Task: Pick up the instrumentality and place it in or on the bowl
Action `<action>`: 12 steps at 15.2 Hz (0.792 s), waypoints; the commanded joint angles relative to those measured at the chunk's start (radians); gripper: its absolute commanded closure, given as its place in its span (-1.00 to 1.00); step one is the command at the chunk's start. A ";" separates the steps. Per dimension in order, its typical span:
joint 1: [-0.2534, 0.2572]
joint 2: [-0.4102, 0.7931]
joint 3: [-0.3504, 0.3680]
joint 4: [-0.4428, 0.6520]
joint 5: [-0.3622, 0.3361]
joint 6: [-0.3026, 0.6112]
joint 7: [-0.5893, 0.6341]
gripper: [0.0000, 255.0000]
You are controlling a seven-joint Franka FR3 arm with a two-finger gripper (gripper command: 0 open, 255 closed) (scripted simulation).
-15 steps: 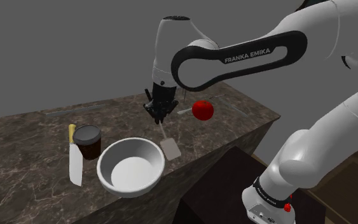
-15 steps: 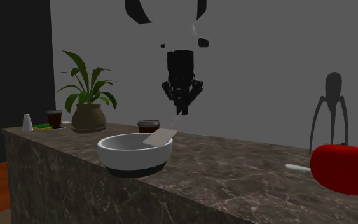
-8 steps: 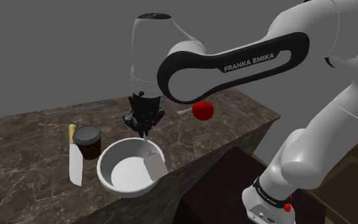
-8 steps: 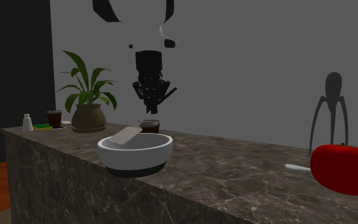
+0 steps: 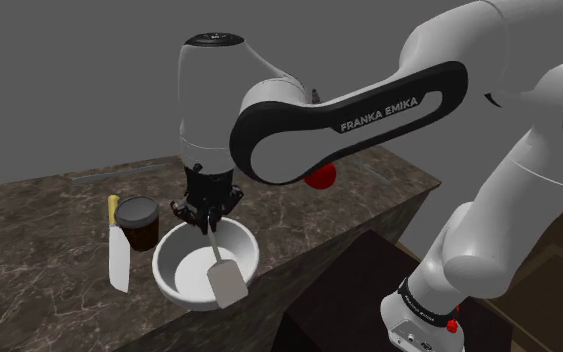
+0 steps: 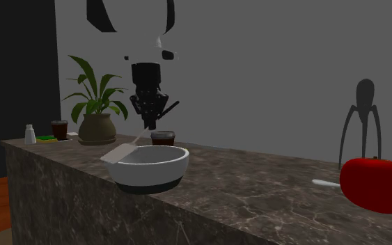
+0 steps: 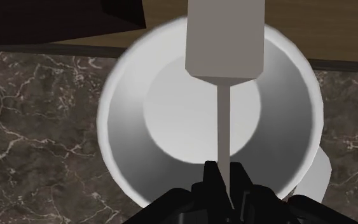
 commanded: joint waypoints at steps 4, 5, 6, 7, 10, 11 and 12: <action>0.003 0.026 0.002 -0.045 -0.021 0.064 0.019 1.00; 0.003 0.032 0.002 -0.052 -0.027 0.077 0.023 1.00; 0.004 0.039 0.002 -0.060 -0.033 0.089 0.028 1.00; 0.005 0.046 0.002 -0.067 -0.039 0.102 0.032 1.00; 0.008 0.075 0.001 -0.093 -0.065 0.150 0.053 1.00; 0.008 0.075 0.001 -0.093 -0.065 0.150 0.053 1.00; 0.008 0.075 0.001 -0.093 -0.065 0.150 0.053 1.00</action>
